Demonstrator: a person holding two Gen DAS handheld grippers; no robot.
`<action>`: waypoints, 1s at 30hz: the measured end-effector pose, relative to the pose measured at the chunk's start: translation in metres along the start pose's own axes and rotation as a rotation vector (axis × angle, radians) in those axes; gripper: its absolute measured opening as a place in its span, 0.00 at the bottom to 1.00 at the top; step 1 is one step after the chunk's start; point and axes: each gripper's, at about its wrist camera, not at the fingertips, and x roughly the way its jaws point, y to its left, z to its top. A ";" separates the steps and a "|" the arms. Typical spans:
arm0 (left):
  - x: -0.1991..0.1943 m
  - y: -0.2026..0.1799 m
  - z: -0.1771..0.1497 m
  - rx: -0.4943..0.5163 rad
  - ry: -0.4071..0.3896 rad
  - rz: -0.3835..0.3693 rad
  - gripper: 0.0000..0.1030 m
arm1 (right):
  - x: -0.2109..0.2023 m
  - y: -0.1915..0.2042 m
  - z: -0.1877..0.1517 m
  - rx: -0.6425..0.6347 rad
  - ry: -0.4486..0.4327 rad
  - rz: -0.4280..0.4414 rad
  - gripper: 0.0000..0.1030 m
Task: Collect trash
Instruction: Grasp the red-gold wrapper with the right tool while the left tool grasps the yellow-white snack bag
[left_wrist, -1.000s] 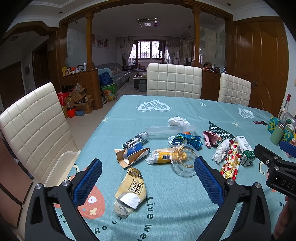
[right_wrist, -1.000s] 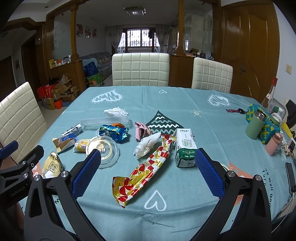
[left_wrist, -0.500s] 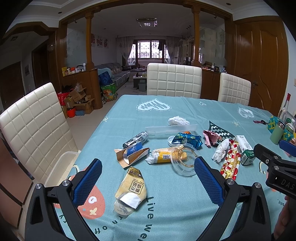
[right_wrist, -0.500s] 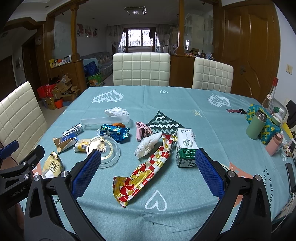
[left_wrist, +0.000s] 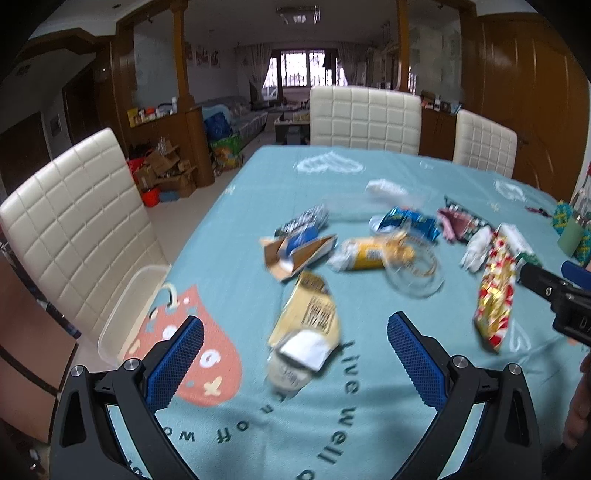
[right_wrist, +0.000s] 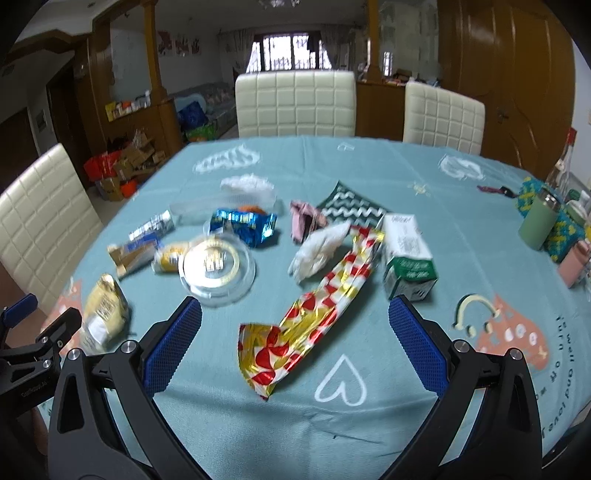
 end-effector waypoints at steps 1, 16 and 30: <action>0.005 0.003 -0.004 -0.002 0.016 0.013 0.94 | 0.006 0.003 -0.003 -0.011 0.021 -0.004 0.97; 0.058 -0.008 -0.004 0.033 0.133 -0.037 0.94 | 0.055 0.012 -0.021 -0.039 0.199 0.022 0.96; 0.054 -0.007 0.000 0.020 0.118 -0.088 0.33 | 0.054 0.009 -0.027 0.008 0.197 0.155 0.23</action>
